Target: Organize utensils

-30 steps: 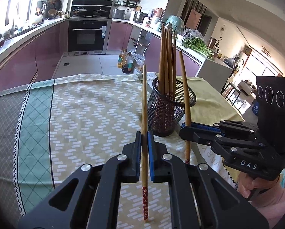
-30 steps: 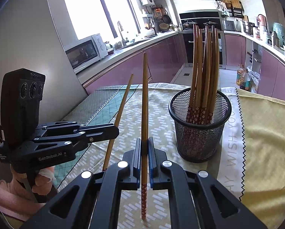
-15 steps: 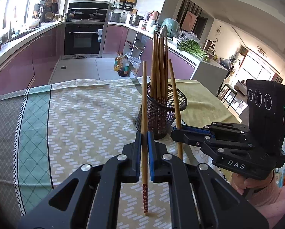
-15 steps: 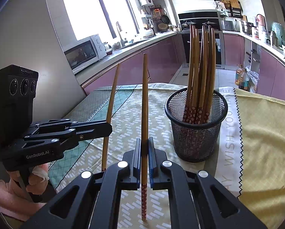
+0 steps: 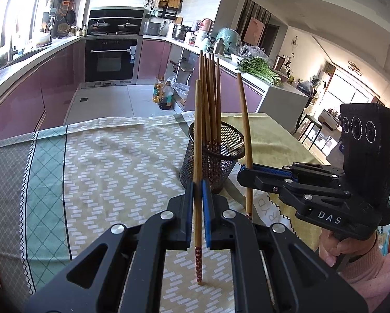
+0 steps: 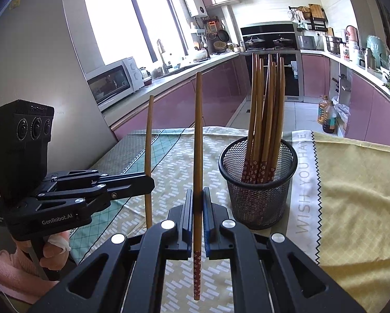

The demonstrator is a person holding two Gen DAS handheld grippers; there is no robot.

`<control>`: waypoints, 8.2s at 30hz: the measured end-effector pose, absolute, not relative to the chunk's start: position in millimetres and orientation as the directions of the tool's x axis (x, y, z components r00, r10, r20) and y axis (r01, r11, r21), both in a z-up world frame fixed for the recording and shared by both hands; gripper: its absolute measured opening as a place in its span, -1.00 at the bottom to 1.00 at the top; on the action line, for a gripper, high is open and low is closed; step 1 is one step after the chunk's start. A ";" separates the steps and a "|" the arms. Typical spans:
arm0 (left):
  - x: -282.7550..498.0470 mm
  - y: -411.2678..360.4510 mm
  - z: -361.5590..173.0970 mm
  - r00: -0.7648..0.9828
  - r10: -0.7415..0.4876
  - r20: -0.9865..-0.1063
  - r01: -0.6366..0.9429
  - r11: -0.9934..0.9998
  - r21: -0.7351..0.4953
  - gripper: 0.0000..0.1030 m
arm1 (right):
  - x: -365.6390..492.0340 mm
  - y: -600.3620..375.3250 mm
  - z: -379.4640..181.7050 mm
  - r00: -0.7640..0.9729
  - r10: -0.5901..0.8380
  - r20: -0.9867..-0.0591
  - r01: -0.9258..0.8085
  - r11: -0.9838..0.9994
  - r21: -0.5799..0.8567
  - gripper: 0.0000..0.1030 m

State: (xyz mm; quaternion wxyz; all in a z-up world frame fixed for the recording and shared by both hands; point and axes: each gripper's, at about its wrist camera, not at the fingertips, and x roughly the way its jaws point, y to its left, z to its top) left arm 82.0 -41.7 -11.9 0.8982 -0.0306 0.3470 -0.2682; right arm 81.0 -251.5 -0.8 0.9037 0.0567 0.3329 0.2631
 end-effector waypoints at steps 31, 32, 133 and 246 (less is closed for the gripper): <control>84.6 -42.3 2.2 0.648 -0.504 -0.571 0.475 0.854 -0.215 -0.86 | 81.8 -259.7 13.7 0.680 0.499 -0.538 -0.425 0.865 0.266 -0.89; 84.7 -42.4 2.8 0.649 -0.504 -0.570 0.475 0.854 -0.213 -0.86 | 81.9 -260.2 14.2 0.681 0.498 -0.536 -0.424 0.866 0.266 -0.89; 98.5 -73.1 54.1 0.652 -0.554 -0.518 0.559 0.813 -0.165 -0.86 | 112.2 -270.8 51.5 0.730 0.514 -0.450 -0.444 0.858 0.260 -0.89; 128.7 -96.7 69.1 0.663 -0.517 -0.541 0.551 0.827 -0.114 -0.86 | 164.4 -273.0 27.4 0.796 0.418 -0.437 -0.323 0.905 0.277 -0.89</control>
